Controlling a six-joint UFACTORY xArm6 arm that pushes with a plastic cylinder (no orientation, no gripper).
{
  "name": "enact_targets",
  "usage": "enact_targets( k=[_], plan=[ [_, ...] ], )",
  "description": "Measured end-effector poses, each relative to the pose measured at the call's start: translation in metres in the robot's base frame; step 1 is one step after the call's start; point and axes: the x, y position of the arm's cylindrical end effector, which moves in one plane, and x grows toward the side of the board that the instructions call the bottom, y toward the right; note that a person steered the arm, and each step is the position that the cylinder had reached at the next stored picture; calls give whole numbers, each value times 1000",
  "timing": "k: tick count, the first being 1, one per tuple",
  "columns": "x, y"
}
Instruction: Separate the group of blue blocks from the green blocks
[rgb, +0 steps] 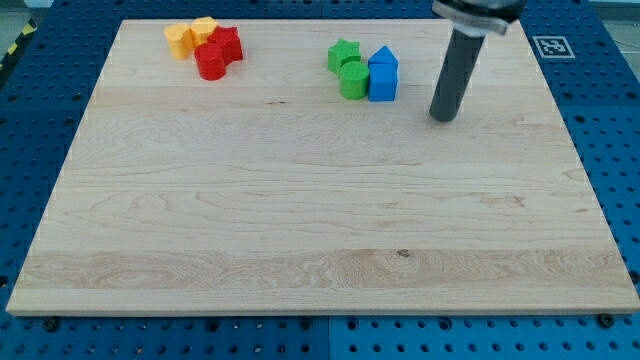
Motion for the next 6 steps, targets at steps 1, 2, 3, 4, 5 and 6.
enact_targets(
  k=[1, 2, 3, 4, 5, 6],
  plan=[
    [-33, -8],
    [-47, -26],
    [-43, -21],
    [12, -24],
    [27, -45],
    [0, -87]
  ],
)
